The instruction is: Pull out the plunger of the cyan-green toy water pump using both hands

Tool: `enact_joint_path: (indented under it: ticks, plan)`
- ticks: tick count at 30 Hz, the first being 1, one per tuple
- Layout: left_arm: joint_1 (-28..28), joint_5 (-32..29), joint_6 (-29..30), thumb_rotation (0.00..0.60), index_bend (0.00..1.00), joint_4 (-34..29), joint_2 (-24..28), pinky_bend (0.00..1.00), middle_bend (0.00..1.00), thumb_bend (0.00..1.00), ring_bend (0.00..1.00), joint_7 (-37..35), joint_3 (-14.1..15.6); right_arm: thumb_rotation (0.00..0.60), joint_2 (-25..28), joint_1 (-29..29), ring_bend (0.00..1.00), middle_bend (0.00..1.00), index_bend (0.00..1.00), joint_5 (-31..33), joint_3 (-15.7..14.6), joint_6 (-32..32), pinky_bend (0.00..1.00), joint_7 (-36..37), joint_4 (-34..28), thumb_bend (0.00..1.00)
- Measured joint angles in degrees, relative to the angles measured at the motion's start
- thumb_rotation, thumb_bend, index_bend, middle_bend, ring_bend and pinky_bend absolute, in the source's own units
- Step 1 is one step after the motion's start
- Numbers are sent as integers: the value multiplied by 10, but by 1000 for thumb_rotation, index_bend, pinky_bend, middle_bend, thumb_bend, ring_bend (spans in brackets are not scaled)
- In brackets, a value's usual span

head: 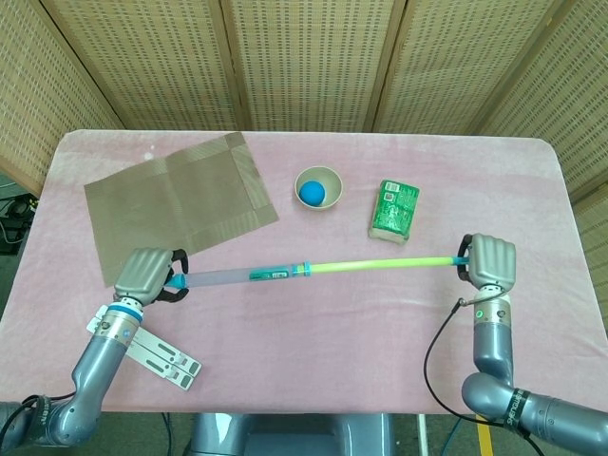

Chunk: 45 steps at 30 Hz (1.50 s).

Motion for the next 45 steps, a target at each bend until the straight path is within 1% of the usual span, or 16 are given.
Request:
enact_joint_path:
  ticks: [9,12,14,16,17,18,19,20,22,23,25,28,33,37,41,45]
  plan:
    - [5,2,-15,600,617,9,6,732,1000,373,847,-2,-1,600,4,-4,1000,1000,848,9,0,-6,728,0,14,608]
    - [5,1,-19,600,582,13,6,719,961,365,822,-2,-3,600,5,-5,1000,1000,822,10,-2,-11,726,-1,16,601]
    - [4,2,-22,600,509,14,5,674,867,318,744,-2,-4,600,6,-6,969,989,724,9,-5,-13,701,-2,15,537]
    - [3,4,-26,600,388,15,5,581,676,227,593,0,-4,600,8,-6,888,915,621,8,-9,-18,638,-4,14,438]
    - [3,5,-27,600,346,15,5,548,602,200,540,2,-3,600,8,-7,824,838,564,7,-11,-19,596,-5,13,381]
    - [2,6,-30,600,285,16,5,495,491,166,461,5,-2,600,10,-7,778,779,527,6,-14,-22,568,-7,11,350]
    - [1,7,-32,600,240,16,6,448,401,141,396,10,1,600,11,-8,704,686,476,7,-16,-24,525,-10,10,314]
    - [1,8,-33,600,203,16,7,400,314,119,332,13,2,600,13,-8,627,593,431,8,-19,-26,472,-13,8,285]
    - [-1,9,-37,600,135,15,9,304,160,80,215,24,7,600,18,-8,500,452,368,15,-23,-32,385,-22,4,246]
    - [-2,8,-39,600,114,14,11,276,116,71,180,29,9,600,20,-8,427,379,335,19,-24,-34,341,-24,2,230]
    - [-4,1,-46,600,68,9,17,203,27,51,94,39,14,600,26,-7,338,291,297,31,-28,-40,300,-35,-4,217]
    - [-8,-15,-61,600,44,-2,30,161,0,50,52,49,20,600,34,-6,269,225,271,54,-33,-45,276,-53,-12,208]
    - [-11,-27,-77,600,44,-20,52,146,0,53,37,52,26,600,47,-2,196,162,253,88,-39,-45,234,-76,-25,208]
    - [-1,-5,-71,600,45,-29,61,138,0,61,15,34,28,600,54,-7,128,114,246,78,-41,-39,160,-66,-32,208]
    - [25,48,-44,600,44,-34,68,117,0,63,6,2,31,600,62,-21,27,56,232,34,-47,-33,110,-33,-41,208]
    - [69,139,15,600,32,-30,71,30,0,52,0,-34,42,600,69,-47,0,3,194,-64,-62,-21,27,27,-47,195]
